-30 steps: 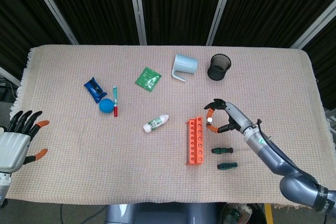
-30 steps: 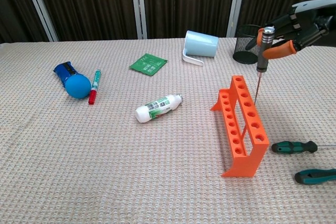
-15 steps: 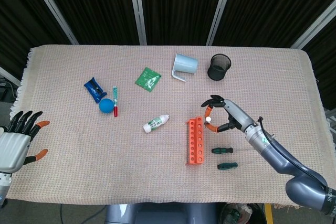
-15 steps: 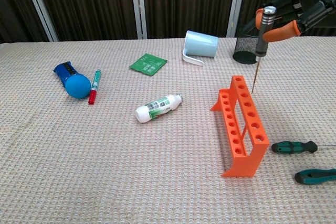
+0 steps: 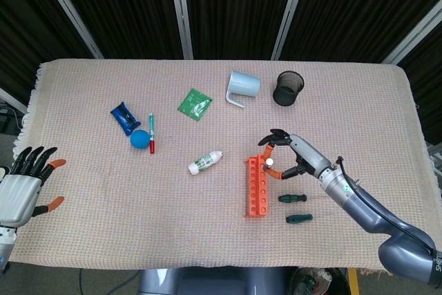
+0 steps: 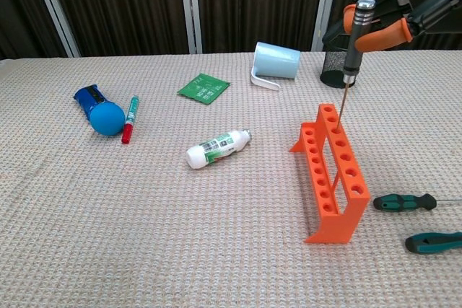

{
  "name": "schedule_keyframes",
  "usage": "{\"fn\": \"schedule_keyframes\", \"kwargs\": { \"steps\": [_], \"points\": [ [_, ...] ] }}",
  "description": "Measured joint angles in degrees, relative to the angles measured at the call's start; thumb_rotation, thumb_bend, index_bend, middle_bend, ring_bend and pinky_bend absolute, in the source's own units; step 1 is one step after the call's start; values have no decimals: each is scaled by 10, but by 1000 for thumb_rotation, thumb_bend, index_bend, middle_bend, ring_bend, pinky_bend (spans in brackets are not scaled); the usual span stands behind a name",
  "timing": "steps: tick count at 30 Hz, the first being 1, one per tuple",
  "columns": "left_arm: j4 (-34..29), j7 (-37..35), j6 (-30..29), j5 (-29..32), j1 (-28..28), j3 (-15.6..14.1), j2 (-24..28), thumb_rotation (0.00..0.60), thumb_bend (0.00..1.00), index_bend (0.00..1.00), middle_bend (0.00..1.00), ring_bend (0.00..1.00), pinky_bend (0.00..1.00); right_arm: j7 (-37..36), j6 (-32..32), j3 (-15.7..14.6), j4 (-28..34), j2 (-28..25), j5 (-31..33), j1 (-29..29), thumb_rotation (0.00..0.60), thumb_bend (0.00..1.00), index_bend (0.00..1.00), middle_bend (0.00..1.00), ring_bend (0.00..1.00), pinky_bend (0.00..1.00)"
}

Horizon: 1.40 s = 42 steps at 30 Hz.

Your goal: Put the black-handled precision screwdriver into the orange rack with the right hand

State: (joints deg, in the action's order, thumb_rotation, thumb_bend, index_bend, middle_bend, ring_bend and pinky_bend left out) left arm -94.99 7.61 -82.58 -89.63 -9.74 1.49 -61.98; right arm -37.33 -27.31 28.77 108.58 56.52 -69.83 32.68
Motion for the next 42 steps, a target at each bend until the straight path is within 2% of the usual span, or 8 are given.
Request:
{"fn": "schedule_keyframes", "kwargs": {
  "steps": [21, 42],
  "points": [
    [9, -8, 2, 4, 2, -2, -4, 600, 152, 243, 74, 31, 0, 8, -21, -35, 4, -7, 16, 40, 600, 394, 617, 252, 0, 59],
    [11, -5, 6, 6, 2, -4, -7, 600, 152, 244, 74, 30, 0, 9, -22, -69, -41, 21, 49, 68, 600, 393, 619, 252, 0, 45]
  ]
}}
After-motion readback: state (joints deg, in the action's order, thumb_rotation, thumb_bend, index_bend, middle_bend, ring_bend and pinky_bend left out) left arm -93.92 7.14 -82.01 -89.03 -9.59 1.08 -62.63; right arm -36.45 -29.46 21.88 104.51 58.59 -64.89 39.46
